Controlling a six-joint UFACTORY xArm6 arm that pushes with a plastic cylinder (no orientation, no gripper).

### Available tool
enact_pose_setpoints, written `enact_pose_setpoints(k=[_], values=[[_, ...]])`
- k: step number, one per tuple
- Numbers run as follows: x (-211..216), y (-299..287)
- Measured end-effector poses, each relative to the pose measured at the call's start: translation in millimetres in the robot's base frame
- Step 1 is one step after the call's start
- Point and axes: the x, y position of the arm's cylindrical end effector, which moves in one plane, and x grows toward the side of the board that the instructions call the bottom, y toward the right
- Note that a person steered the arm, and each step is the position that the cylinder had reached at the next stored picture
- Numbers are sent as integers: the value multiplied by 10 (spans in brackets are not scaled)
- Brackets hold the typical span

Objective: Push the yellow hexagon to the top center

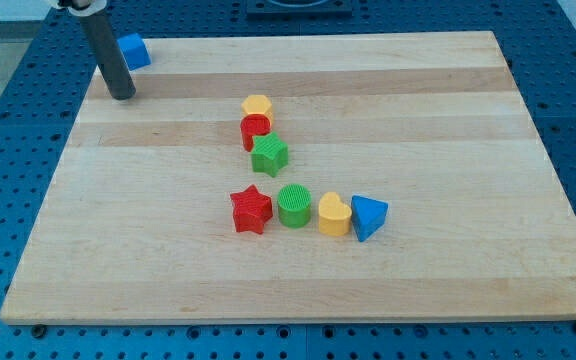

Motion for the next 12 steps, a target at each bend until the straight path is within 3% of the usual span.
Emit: enact_pose_setpoints(k=[1,2,3,4,7,8,10,11,12], values=[[107,25],[627,147],[1089,574],[1150,1130],[565,2147],[275,2236],[627,2120],[338,1912],[-240,2179]])
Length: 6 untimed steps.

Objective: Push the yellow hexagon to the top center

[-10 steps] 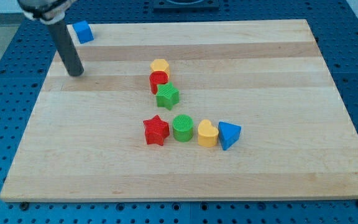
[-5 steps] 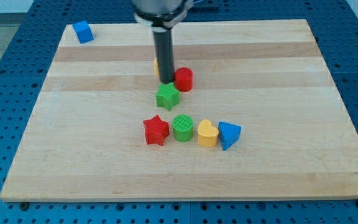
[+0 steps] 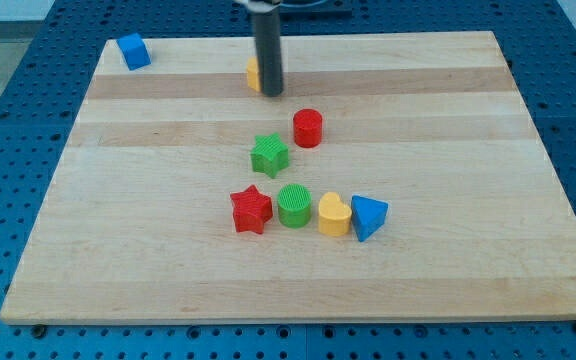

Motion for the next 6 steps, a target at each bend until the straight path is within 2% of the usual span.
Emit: enact_pose_setpoints(k=[1,2,3,4,5,6], values=[[181,72],[618,-318],[372,-753],[62,-546],[-56,160],[84,283]])
